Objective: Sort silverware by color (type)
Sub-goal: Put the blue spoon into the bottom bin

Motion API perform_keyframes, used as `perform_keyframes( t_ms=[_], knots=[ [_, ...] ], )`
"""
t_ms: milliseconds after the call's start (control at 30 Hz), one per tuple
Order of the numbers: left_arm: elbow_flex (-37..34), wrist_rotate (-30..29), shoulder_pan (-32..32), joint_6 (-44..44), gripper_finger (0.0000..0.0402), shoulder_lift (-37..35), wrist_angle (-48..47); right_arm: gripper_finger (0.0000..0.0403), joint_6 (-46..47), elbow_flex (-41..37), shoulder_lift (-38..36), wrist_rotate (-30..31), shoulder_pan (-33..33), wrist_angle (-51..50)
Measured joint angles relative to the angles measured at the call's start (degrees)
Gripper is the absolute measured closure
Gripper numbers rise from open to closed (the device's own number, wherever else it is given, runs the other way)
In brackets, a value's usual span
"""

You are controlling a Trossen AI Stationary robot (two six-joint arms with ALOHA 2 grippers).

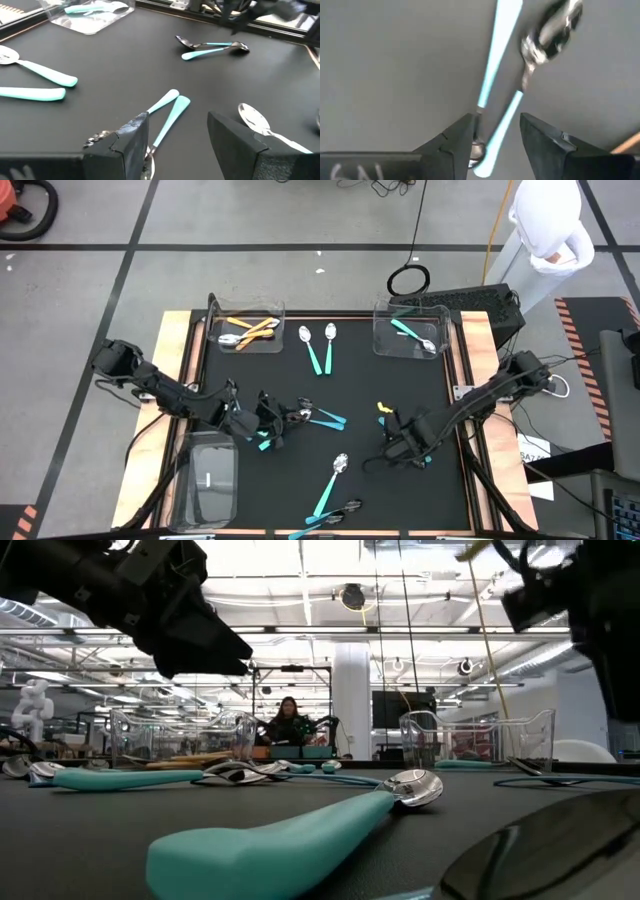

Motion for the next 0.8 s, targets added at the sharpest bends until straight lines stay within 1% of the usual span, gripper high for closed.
perform_keyframes(
  t_ms=[233, 400, 600, 800],
  knots=[
    [0.0, 0.4, -2.7, 0.0, 0.0199, 0.0, 0.2, 0.0243, 0.1, -3.1, 6.8, -1.8, 0.0, 2.1],
    [0.0, 0.3, -2.9, 0.1, 0.0199, 0.0, 0.2, 0.0243, -1.4, -4.3, 9.2, -4.3, -0.1, 5.3],
    [0.0, -0.2, -2.1, 0.5, 0.0199, 0.0, 0.1, 0.0243, -2.3, -4.2, 9.7, -4.8, -0.1, 5.8],
    [0.0, -0.3, -2.1, 0.4, 0.0199, 0.0, 0.1, 0.0243, -1.8, -4.4, 6.2, -5.0, 0.0, 4.5]
  ],
)
